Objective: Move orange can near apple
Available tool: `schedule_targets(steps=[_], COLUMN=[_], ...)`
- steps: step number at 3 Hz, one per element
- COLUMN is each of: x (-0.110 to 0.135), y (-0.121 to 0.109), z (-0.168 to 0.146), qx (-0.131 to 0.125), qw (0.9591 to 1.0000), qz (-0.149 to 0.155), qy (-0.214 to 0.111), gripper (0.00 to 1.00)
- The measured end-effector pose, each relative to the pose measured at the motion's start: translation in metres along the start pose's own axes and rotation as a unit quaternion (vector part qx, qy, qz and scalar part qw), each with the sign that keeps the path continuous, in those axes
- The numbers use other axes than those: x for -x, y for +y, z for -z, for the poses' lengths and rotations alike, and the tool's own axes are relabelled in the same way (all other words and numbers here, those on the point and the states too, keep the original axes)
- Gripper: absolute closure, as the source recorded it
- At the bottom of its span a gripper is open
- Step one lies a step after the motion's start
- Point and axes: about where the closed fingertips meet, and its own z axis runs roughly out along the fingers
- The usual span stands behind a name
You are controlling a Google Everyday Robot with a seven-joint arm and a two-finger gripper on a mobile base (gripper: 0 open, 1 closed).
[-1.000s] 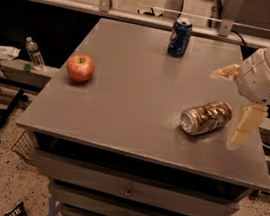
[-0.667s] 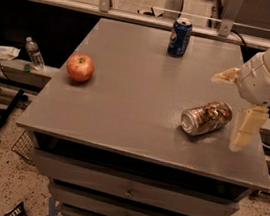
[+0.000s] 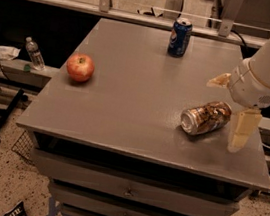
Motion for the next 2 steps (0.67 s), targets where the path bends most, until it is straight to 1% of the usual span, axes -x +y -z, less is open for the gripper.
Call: schedule_targets(steps=[1,2], x=[0.0026,0.0054], y=[-0.0025,-0.0043], z=[-0.0108,-0.0192], qx=[0.009,0.017], qw=[0.9999,0.9996], qz=[0.012,0.020], qy=[0.007,0.009], gripper=[0.16,0.39])
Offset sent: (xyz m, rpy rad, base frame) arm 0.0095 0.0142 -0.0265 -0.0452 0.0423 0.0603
